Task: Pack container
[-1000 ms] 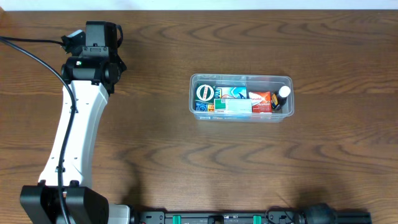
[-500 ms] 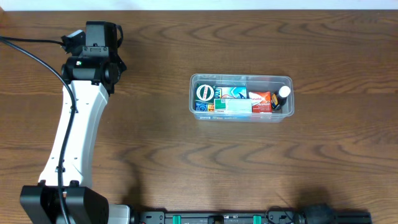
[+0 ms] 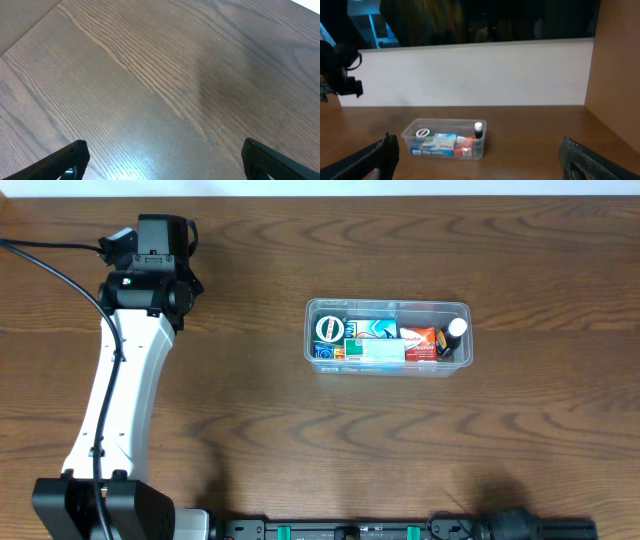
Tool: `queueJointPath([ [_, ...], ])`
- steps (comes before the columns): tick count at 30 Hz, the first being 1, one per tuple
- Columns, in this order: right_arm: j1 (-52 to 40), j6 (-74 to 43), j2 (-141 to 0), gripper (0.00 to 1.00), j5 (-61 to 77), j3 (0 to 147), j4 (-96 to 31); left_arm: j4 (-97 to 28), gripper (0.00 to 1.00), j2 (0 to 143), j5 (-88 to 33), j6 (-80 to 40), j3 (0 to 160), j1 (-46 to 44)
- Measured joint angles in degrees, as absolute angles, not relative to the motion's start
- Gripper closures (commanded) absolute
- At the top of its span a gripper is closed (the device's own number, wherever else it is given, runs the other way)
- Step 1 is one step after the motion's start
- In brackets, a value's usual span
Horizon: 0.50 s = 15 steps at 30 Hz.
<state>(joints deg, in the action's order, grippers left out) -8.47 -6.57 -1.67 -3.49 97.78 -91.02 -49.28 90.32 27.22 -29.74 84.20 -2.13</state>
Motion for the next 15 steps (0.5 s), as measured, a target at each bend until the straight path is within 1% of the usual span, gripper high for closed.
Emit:
queueJointPath([
  [7,-8.47,-7.29,-1.61,0.01,-1.30,94.30,-85.97,-49.28,0.02,90.32,27.22,-29.74,84.20,-2.13],
  [10,-8.47,-7.42,-1.56,0.01,-0.64,89.32,-82.70,-49.28,0.02,90.32,27.22,-29.74,84.20,-2.13],
  [15,-8.47,-7.44,-1.52,0.01,1.83,76.95,-72.42,-49.28,0.02,90.32,27.24,-29.74,84.20,-2.13],
])
